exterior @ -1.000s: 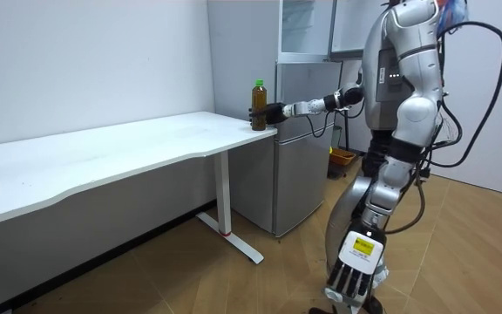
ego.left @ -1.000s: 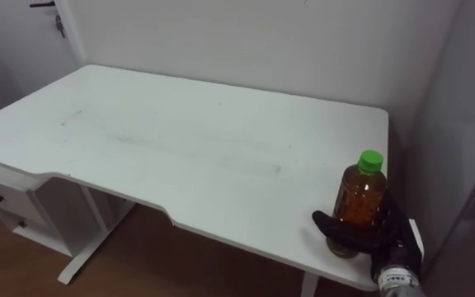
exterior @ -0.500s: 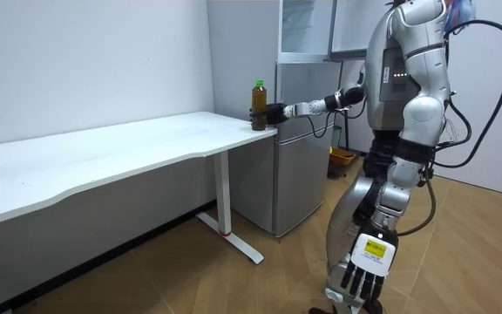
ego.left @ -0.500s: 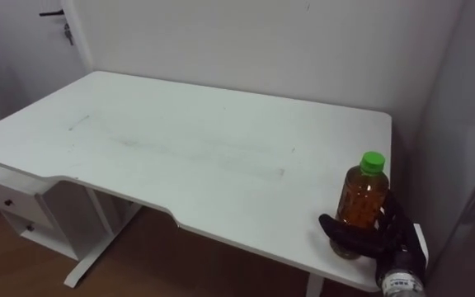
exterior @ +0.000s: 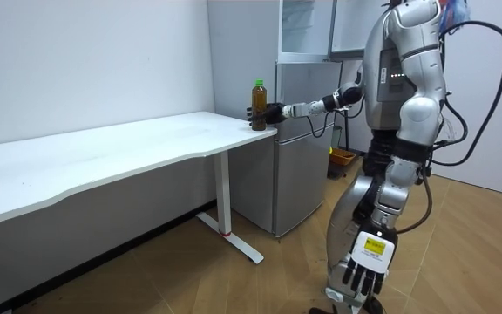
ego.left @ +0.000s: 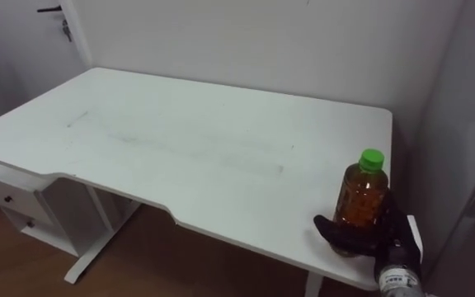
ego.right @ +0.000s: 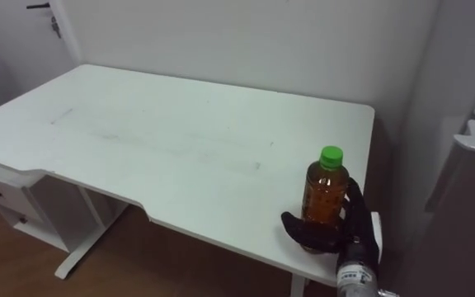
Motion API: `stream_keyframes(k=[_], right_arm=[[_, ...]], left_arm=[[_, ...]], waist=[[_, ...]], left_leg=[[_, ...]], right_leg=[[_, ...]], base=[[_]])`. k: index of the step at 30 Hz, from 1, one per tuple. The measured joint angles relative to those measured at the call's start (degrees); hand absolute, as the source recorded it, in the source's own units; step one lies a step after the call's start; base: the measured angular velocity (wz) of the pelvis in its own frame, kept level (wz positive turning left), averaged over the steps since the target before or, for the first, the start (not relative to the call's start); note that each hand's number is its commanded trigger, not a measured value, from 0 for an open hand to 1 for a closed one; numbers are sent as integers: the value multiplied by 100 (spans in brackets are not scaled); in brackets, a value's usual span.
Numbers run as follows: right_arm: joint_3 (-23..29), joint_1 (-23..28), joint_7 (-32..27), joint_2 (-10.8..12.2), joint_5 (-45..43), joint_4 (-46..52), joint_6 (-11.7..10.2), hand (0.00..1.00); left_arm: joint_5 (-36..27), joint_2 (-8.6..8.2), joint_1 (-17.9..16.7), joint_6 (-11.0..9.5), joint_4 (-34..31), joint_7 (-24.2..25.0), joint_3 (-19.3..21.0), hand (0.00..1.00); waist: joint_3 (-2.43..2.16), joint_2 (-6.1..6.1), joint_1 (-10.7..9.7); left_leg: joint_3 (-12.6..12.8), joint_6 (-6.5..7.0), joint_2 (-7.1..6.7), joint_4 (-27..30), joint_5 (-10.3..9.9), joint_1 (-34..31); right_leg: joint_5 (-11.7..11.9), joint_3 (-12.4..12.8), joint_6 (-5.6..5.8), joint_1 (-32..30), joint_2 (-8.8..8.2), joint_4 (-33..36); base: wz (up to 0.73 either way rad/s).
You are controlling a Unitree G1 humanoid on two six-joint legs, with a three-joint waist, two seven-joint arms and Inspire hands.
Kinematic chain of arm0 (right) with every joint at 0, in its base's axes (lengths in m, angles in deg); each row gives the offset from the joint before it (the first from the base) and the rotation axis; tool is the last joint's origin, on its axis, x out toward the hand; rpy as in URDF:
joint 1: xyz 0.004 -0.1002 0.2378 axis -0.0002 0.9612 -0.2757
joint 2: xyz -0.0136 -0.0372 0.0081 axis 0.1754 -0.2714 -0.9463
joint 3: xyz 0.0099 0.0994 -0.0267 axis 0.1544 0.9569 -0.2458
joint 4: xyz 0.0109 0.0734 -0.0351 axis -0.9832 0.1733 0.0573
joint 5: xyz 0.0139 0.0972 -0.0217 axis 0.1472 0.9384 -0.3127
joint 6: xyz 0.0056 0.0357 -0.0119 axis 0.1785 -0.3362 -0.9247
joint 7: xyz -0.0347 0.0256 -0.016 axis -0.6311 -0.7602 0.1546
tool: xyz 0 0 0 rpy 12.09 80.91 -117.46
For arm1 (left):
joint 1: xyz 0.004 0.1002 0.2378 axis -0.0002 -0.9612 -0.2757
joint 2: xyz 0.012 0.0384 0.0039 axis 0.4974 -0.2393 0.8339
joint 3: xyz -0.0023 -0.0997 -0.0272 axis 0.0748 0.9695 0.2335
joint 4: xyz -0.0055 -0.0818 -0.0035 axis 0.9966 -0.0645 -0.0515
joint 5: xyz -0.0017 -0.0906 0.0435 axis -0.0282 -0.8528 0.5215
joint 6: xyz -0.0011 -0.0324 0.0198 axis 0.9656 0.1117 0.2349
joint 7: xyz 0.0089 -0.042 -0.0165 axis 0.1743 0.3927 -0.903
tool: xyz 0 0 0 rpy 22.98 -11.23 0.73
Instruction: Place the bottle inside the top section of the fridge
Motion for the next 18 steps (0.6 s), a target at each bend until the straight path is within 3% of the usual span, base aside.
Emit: stream_keyframes(k=[6, 7, 8, 18], right_arm=[[-99, -8, -88, 11, -7, 0, 7, 0], [-100, -8, -90, 11, -7, 0, 11, 70], [-98, -8, -110, 11, -7, -1, 13, 100], [-100, -75, -303, 11, -6, -17, 197, 100]], left_arm=[[1, 12, 3, -5, -16, 36, -16, 0], [2, 18, 4, -5, -18, 56, -15, 0], [-1, 30, 11, -5, -19, 99, -15, 0], [-8, 96, 8, 2, -25, 95, -98, 0]], waist=[[1, -94, 28], [-1, -99, 54], [-2, -101, 97], [-9, -112, 169]], left_leg=[[4, 0, -6, -4, -1, -5], [5, 0, -7, -4, -1, -5], [6, 1, -7, -4, -1, -4], [-1, 0, -6, 1, 0, -4]], right_leg=[[-3, 0, 4, -5, 0, -18], [-4, 0, 5, -8, 2, -18], [-3, 2, 5, -11, 3, -16], [-3, 2, 4, -4, 3, -14]], base=[[0], [0], [0], [0]])
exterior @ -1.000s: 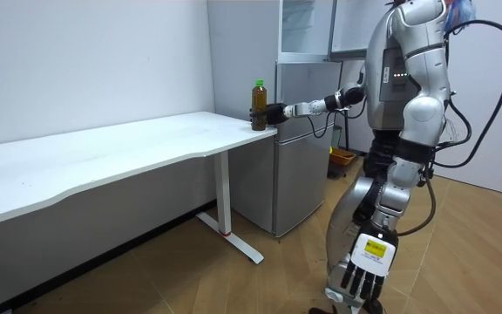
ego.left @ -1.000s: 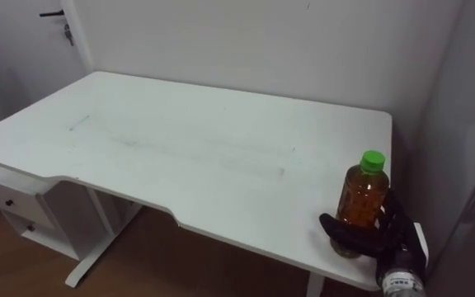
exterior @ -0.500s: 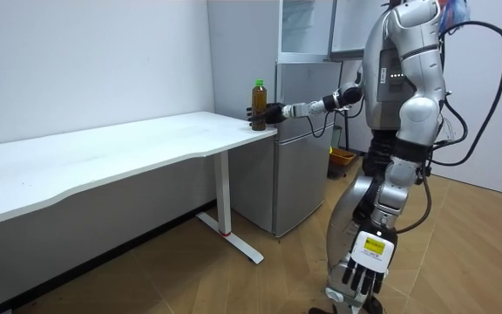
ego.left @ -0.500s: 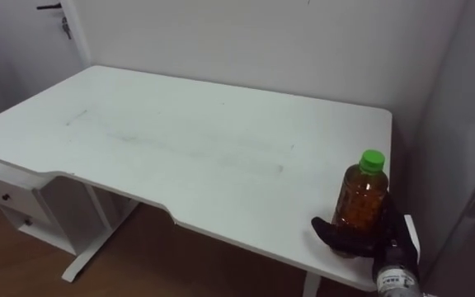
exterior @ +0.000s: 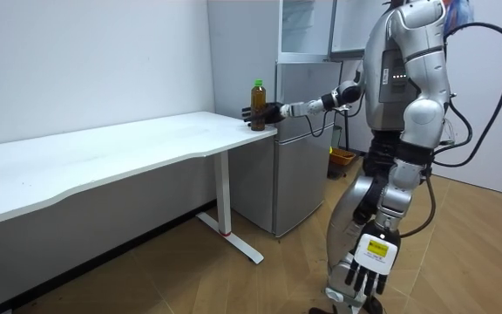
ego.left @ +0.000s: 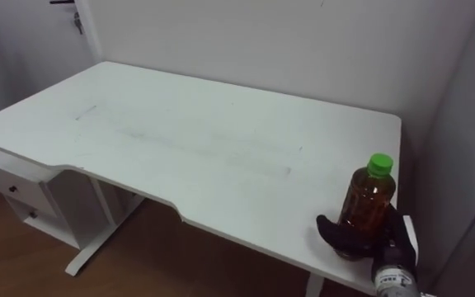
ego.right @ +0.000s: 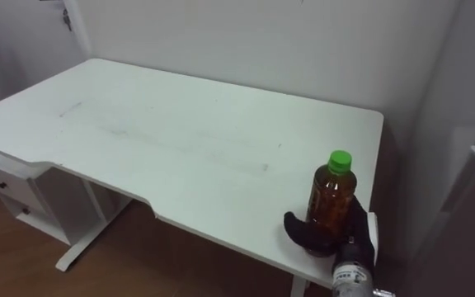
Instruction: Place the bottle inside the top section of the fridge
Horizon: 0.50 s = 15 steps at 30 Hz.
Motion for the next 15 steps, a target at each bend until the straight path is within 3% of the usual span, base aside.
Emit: stream_keyframes(k=[15], right_arm=[[33, -46, -62, -7, 5, 14, 16, 100]], left_arm=[[37, 0, -2, -7, 11, -11, -5, 0]], waist=[[3, 10, 38]], left_leg=[[-77, 0, -19, 18, -1, -52]], right_leg=[[-11, -48, 14, -6, -1, -12]], base=[[2]])
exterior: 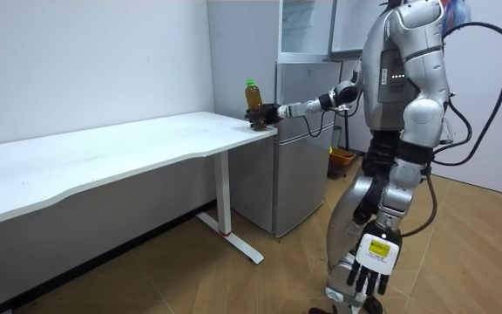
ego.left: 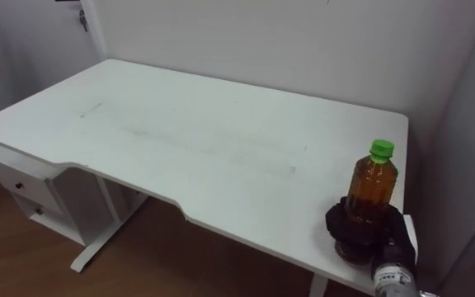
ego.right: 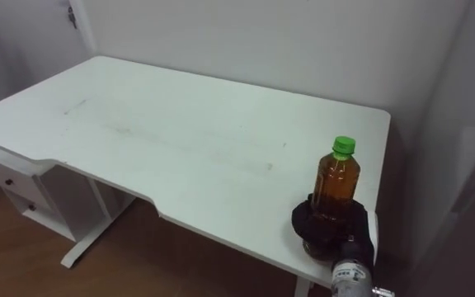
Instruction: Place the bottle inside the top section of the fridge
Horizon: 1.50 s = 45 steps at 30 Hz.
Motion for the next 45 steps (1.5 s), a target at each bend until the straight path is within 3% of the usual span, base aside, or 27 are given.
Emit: stream_keyframes(k=[4, 9, 12, 15, 18, 26, 34, 37, 45], right_arm=[[40, 0, 108, -18, 23, 46, 40, 100], [39, 35, 98, -42, 32, 510, 384, 100], [34, 92, 149, -145, 29, 1151, 551, 100], [26, 96, 300, -363, 29, 1889, 546, 100], [55, 345, 372, -623, 19, 3030, 536, 100], [735, 958, 785, -719, -7, 4176, 537, 100], [993, 1068, 761, -1009, 12, 4626, 569, 100], [1042, 1067, 812, -1043, 13, 4767, 658, 100], [1571, 1066, 768, -1167, 27, 4887, 874, 100]], left_arm=[[72, -2, -52, -12, -7, 39, 14, 0], [253, -11, -110, -11, -55, 56, 152, 0], [261, -11, -116, -27, -47, 55, 448, 0], [262, 23, -230, -142, -53, 40, 644, 0], [262, 15, -303, -163, -29, -10, 841, 0], [295, -17, -478, -198, -49, -74, 1512, 0], [296, 21, -573, -195, -33, -69, 1875, 0], [291, 21, -540, -195, -29, -68, 1916, 0], [294, 8, -531, -191, 0, -71, 2148, 0]], waist=[[-4, 1, -4], [-15, 13, -104], [-28, -10, -198], [-43, -62, -290], [-87, -131, -471], [-170, -249, -718], [-168, -371, -778], [-173, -379, -891], [-154, -367, -907]], left_leg=[[2, 0, -1, -7, 0, 4], [4, 0, -2, -13, 1, 13], [56, 0, 4, -42, 1, 62], [135, 1, 5, -120, 2, 214], [122, 0, 6, -197, -1, 442], [229, -26, 58, -294, -58, 913], [449, -39, 115, -420, -75, 1173], [457, -43, 126, -428, -80, 1182], [532, -46, 137, -489, -109, 1335]], right_leg=[[0, -12, 0, 5, -4, 2], [0, -21, 0, 9, -5, 14], [0, 11, 0, 23, 1, 19], [0, 64, 2, 130, 1, -3], [17, 102, 26, 369, 41, -140], [70, 263, 36, 785, 132, -404], [110, 504, 24, 909, 177, -452], [150, 516, 17, 939, 203, -490], [155, 583, 22, 1024, 202, -496]], base=[[0], [0], [-6], [-10], [0], [-10], [-16], [-4], [-6]])
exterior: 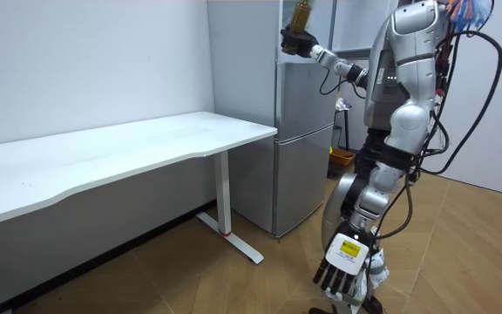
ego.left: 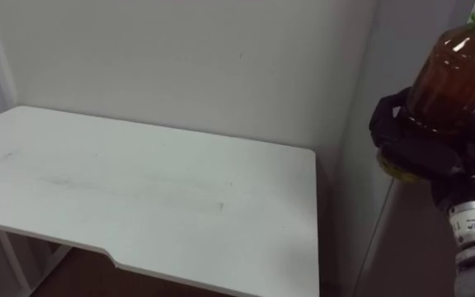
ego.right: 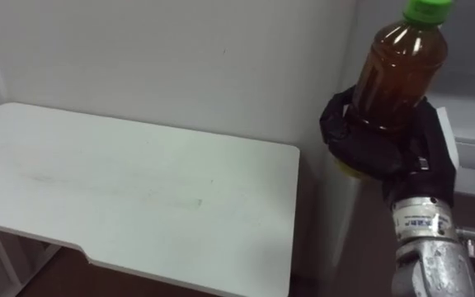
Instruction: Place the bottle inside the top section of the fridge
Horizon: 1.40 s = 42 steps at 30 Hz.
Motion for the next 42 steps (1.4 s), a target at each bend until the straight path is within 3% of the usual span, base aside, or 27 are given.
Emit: stream_keyframes(k=[10, 17, 21, 23, 27, 31, 42], right_arm=[[397, -3, -83, -502, 262, 102, 53, 100], [714, -7, 55, -701, 729, 155, 54, 100], [715, -7, 247, -712, 963, 151, 57, 100], [715, -6, 376, -720, 1141, 136, 112, 100], [717, -7, 453, -742, 1320, 43, 172, 100], [721, -132, 443, -752, 1317, -329, 312, 100], [725, -568, 201, -968, 1373, -1529, 546, 100]], left_arm=[[7, 32, -7, -1, -17, -46, 265, 0], [6, 38, -87, -13, -9, -32, 607, 0], [34, 45, -195, -12, -12, -23, 668, 0], [140, 43, -240, -3, -12, 17, 670, 0], [142, 59, -270, 41, -70, 36, 673, 0], [257, 58, -246, 123, -132, 125, 762, 0], [260, 47, -291, 221, -148, 114, 934, 0]], waist=[[19, -45, -154], [-21, -125, -155], [-4, -101, -150], [32, -44, -171], [24, -47, -154], [-27, -107, -167], [-23, -114, -125]], left_leg=[[254, -3, 69, 49, -108, 104], [375, -35, 135, 85, -162, 134], [413, -61, 192, 199, -235, 117], [416, -70, 226, 298, -317, 109], [411, -71, 224, 320, -330, 99], [388, -64, 214, 388, -341, 71], [347, -57, 223, 405, -360, 2]], right_leg=[[2, 265, 1, 0, 41, 38], [13, 380, -21, 23, 96, -1], [33, 413, -46, 69, 139, -8], [33, 416, -49, 86, 163, -12], [25, 408, -56, 99, 138, -78], [28, 402, -51, 112, 170, -94], [36, 396, -43, 89, 176, -7]], base=[[-14], [-7], [-9], [-4], [1], [4], [1]])
